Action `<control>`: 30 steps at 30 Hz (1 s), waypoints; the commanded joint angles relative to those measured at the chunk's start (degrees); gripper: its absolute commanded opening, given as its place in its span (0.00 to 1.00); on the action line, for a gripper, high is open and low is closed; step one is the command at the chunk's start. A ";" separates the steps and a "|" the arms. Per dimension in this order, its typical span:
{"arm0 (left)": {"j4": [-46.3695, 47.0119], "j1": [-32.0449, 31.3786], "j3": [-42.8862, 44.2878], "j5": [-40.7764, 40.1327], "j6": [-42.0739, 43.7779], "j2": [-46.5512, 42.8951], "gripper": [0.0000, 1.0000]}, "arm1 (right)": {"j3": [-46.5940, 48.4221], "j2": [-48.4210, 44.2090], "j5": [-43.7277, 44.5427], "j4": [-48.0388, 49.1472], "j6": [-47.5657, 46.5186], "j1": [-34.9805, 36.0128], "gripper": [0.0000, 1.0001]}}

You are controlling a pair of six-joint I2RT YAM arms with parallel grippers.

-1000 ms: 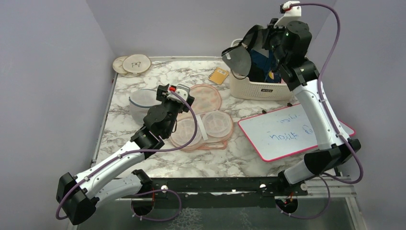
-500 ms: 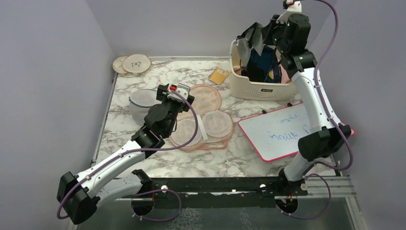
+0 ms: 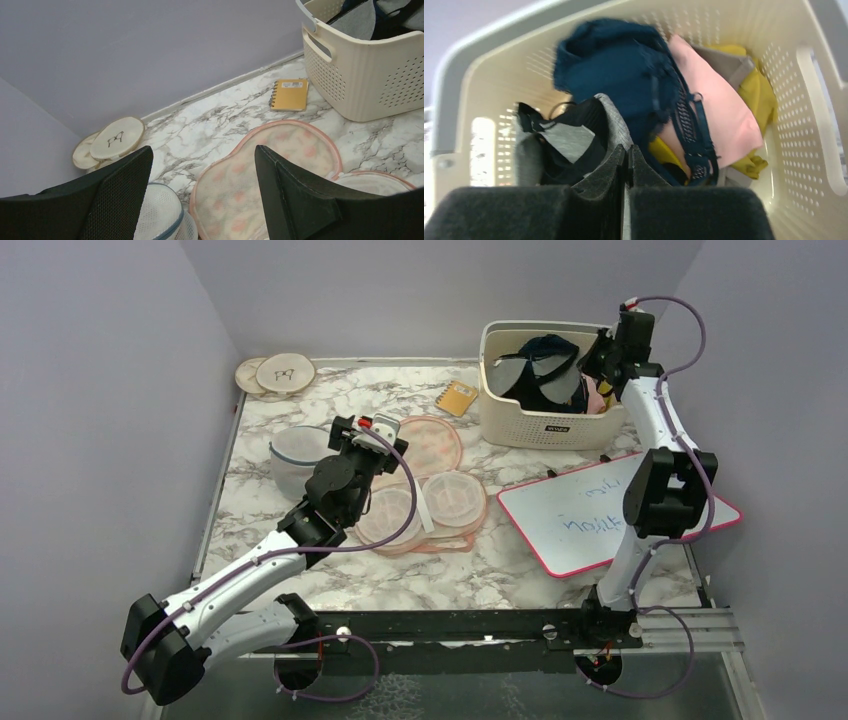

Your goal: Unzip the laundry bag and remove the bra

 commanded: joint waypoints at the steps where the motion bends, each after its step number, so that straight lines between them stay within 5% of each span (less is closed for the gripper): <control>1: 1.54 0.21 -0.22 0.54 -0.64 0.38 0.68 | 1.55 1.63 1.35 -2.11 -1.28 -0.66 0.01; 11: 1.19 0.18 0.03 0.55 -0.74 0.67 0.68 | 8.73 2.69 14.31 -8.33 -7.93 -2.10 0.34; 16: 1.04 0.26 0.29 1.05 -0.89 0.67 0.68 | 0.15 -7.14 1.82 -3.01 -8.80 -0.74 0.48; 21: 0.53 0.43 0.63 1.52 -1.32 0.44 0.68 | -10.38 -15.08 -4.70 3.40 -13.23 13.50 0.67; 30: 0.53 0.57 0.28 0.31 -1.27 -1.61 0.68 | -10.14 -5.62 -1.43 4.61 -17.20 35.98 0.69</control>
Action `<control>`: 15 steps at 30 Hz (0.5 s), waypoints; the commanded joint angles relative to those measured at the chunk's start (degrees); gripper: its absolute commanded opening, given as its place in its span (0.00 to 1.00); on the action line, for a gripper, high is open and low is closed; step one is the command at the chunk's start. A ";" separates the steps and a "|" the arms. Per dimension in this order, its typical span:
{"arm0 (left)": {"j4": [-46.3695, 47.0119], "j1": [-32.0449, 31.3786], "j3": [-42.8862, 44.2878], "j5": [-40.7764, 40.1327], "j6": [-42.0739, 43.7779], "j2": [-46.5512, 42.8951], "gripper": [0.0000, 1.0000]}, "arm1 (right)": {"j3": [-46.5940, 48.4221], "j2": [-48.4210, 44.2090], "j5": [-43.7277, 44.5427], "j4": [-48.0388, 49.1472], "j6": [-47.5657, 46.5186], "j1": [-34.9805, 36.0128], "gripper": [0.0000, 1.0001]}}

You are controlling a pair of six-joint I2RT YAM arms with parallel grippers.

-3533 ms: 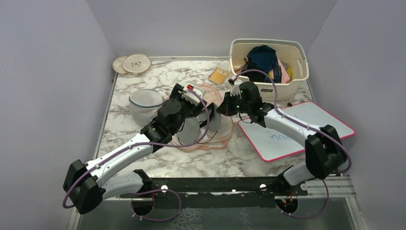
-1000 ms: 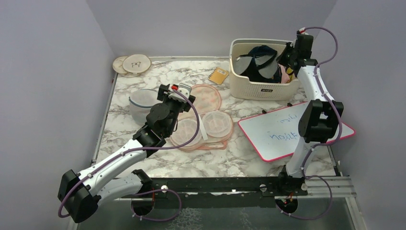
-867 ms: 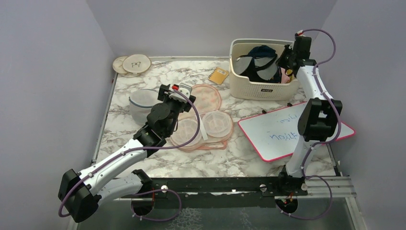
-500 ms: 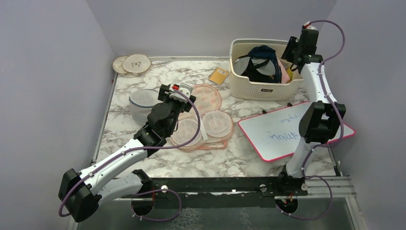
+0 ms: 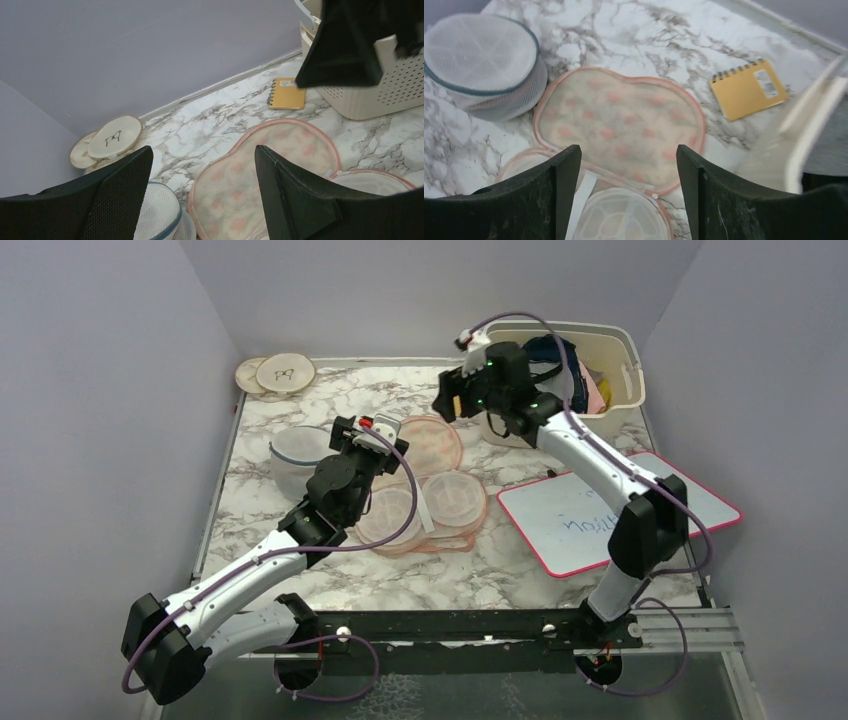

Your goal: Unzip the laundry bag and remove the bra

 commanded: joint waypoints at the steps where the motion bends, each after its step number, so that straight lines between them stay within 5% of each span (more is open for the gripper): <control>1: 0.87 0.49 0.22 -0.19 -0.74 -2.38 0.68 | 3.21 8.52 1.46 0.49 -3.74 4.42 0.69; 15: 1.05 1.18 0.21 0.31 -0.79 -2.37 0.68 | 31.66 37.97 26.93 -11.96 -10.65 6.81 0.77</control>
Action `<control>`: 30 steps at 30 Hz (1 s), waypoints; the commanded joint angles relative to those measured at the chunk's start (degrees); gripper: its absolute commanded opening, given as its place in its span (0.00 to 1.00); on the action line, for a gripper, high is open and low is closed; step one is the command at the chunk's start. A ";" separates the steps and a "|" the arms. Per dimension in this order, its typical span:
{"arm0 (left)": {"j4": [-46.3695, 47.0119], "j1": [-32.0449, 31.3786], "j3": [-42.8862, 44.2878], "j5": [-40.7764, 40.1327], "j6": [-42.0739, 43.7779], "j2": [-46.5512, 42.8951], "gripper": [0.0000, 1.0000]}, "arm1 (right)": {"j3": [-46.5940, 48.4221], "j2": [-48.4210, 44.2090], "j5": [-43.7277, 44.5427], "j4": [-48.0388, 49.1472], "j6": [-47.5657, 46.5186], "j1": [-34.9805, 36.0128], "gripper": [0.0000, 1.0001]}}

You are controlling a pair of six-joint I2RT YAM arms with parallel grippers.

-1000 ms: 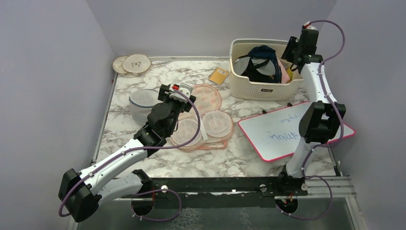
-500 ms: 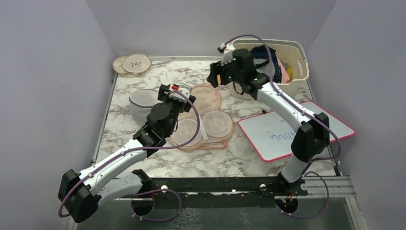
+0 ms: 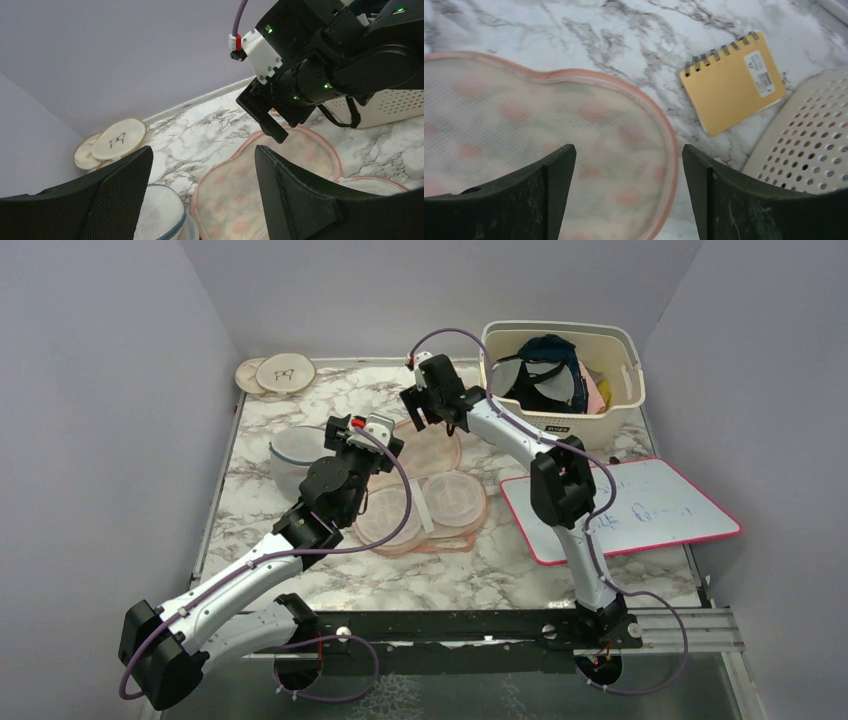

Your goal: Unzip the laundry bag and remove the bra

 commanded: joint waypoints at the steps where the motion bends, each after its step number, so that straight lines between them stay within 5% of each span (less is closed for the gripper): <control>1: 1.05 0.59 0.21 0.45 -0.87 -0.32 0.68 | 7.48 5.86 13.02 -3.33 -4.68 -0.15 0.75; 6: 1.10 1.19 0.25 1.22 -1.43 0.02 0.68 | 14.43 10.79 15.04 -7.46 -6.13 -0.23 0.67; 18: 1.04 2.75 0.39 4.08 -3.49 0.89 0.68 | 5.79 0.30 4.21 -8.44 -2.21 2.30 0.71; 26: 0.92 3.05 0.32 3.13 -2.79 1.03 0.69 | 0.82 -13.74 -1.94 -9.75 2.83 3.08 0.74; 30: 0.95 3.44 0.67 3.89 -2.87 3.64 0.81 | -8.27 -24.17 -1.05 -7.07 3.60 3.10 0.78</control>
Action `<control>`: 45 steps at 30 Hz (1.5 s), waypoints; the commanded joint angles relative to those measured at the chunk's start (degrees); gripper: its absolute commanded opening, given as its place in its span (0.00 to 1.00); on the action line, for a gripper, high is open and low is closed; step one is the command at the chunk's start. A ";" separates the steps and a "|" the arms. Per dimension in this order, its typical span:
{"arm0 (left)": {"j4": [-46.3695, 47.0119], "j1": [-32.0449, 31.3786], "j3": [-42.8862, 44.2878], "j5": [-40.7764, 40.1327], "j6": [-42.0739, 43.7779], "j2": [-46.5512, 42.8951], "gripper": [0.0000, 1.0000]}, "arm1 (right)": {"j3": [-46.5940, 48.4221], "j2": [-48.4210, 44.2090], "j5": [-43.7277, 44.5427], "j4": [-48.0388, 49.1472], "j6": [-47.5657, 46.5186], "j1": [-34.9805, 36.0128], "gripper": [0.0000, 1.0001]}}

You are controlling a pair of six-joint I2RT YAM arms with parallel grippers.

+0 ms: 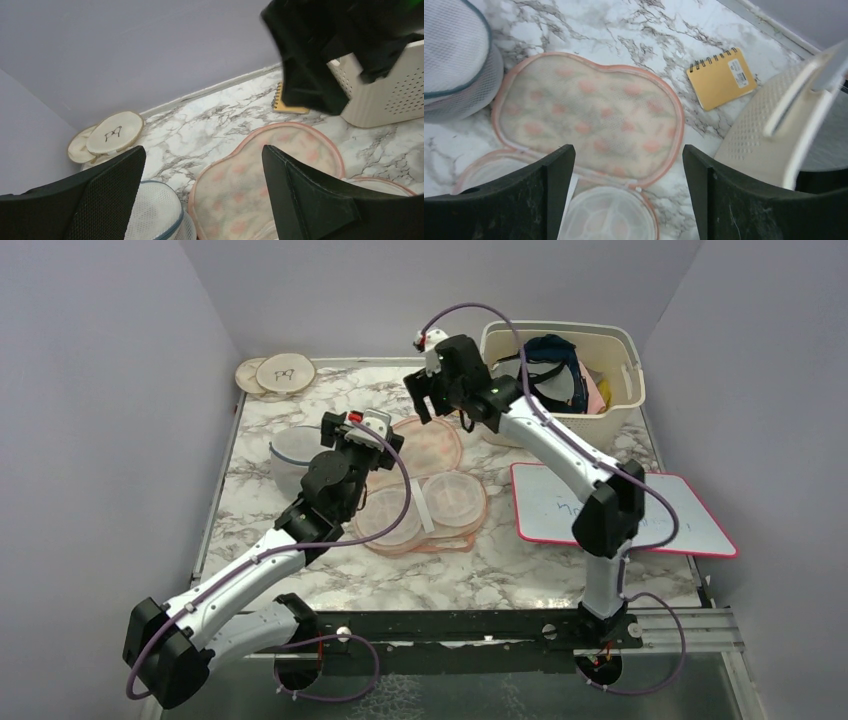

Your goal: Unzip the laundry bag and remove the bra

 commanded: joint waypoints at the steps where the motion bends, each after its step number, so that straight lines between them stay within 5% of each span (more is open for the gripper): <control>1: 0.20 0.82 1.18 1.72 -1.12 3.74 0.83 | -9.25 -12.41 -1.05 3.53 2.26 -0.08 0.79; 8: -4.05 3.28 4.88 5.52 -6.79 12.92 0.99 | -26.91 -29.95 4.88 10.25 1.36 -0.29 0.88; 14: -8.16 8.01 8.73 18.41 -9.75 21.09 0.99 | -40.90 -42.95 7.90 16.58 0.58 -1.33 1.00; 21: -10.13 16.85 16.57 31.91 -12.17 32.79 0.99 | -48.43 -52.74 3.13 19.07 4.10 -1.30 1.00; 28: -21.60 26.42 36.58 53.10 -9.44 52.22 0.81 | -52.25 -60.06 1.30 23.34 3.14 -1.30 1.00; 37: -30.83 26.87 54.55 48.46 -1.30 69.38 0.59 | -53.45 -61.84 -0.07 24.13 2.48 -1.35 1.00; 45: -31.36 25.40 55.30 42.53 2.93 73.26 0.50 | -54.26 -61.05 -1.64 25.42 2.11 -1.30 0.99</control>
